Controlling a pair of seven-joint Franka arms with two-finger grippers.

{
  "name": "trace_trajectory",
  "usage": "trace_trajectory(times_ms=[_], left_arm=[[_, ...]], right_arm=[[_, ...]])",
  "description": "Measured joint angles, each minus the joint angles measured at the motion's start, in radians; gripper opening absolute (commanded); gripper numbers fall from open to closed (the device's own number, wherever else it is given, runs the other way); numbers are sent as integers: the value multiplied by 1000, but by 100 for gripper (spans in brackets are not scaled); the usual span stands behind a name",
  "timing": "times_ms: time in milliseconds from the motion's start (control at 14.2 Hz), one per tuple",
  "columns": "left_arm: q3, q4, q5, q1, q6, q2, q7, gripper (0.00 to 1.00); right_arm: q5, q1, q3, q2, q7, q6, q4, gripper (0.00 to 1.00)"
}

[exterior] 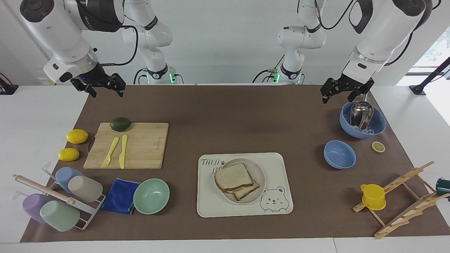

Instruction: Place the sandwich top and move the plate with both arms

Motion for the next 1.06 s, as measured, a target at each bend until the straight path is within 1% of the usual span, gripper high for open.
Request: trace_trajectory(times_ms=[211,1056], left_arm=[[-76,-72,0,72,0,-55,10,100],[-89,-55,0,81,-2,-55,10,100]], right_arm=[[0,0,0,0,0,0,0,100],[0,6,3,-2,0,0,0,100]])
